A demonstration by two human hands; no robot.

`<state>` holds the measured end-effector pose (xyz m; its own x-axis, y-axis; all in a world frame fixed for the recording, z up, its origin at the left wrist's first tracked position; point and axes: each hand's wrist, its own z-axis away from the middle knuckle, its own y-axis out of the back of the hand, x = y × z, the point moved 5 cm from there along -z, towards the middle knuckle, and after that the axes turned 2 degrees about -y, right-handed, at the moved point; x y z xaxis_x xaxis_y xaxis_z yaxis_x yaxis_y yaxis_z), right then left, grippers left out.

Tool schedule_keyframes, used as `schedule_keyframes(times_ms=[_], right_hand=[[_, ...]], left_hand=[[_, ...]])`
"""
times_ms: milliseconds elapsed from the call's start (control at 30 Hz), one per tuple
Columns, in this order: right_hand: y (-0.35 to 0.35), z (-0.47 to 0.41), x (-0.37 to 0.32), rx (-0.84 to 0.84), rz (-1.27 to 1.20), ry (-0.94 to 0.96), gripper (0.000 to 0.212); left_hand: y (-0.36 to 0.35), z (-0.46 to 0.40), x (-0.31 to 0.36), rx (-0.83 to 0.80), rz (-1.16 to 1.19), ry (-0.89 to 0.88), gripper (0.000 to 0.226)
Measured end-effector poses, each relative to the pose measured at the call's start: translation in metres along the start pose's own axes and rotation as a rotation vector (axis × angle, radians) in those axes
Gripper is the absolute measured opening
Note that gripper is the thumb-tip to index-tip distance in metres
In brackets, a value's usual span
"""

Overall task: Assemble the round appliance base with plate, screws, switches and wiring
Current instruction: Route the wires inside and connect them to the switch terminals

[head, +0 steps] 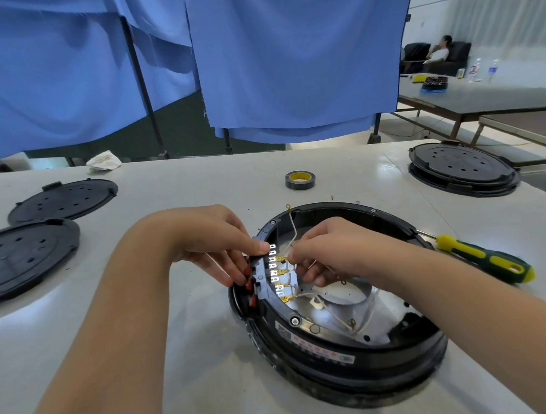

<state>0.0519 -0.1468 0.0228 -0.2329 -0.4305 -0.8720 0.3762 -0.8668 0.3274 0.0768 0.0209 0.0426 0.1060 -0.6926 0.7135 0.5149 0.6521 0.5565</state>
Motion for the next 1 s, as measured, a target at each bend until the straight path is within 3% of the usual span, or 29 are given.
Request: schedule_keyframes(times_ms=[1000], right_hand=[[-0.001,-0.0027,-0.0032,-0.006,-0.033,0.051,0.011]], left_hand=[[-0.0002,-0.0005,-0.0002,-0.012,0.005,0.016,0.044]])
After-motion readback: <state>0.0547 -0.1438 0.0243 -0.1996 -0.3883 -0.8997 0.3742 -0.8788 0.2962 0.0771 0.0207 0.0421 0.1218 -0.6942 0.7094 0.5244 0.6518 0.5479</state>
